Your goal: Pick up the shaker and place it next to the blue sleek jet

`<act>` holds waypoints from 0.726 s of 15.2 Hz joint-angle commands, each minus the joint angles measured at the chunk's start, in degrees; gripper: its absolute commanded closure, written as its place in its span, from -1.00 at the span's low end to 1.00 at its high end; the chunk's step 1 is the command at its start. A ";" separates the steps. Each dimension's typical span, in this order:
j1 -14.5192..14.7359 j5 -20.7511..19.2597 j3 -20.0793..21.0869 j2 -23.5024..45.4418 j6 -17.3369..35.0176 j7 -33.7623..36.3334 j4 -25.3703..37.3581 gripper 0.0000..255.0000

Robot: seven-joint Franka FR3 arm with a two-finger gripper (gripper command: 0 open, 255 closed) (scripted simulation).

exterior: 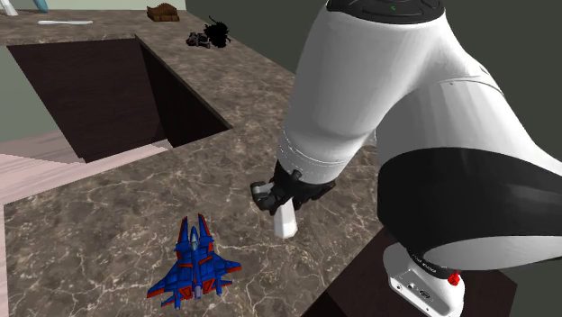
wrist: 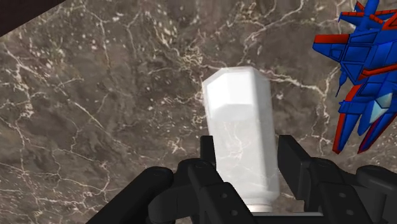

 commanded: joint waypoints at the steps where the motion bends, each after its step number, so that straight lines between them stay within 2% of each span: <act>1: -0.14 0.19 0.77 0.50 1.62 0.28 -1.07 1.00; 11: -1.68 0.62 5.46 4.15 10.20 2.12 -5.92 1.00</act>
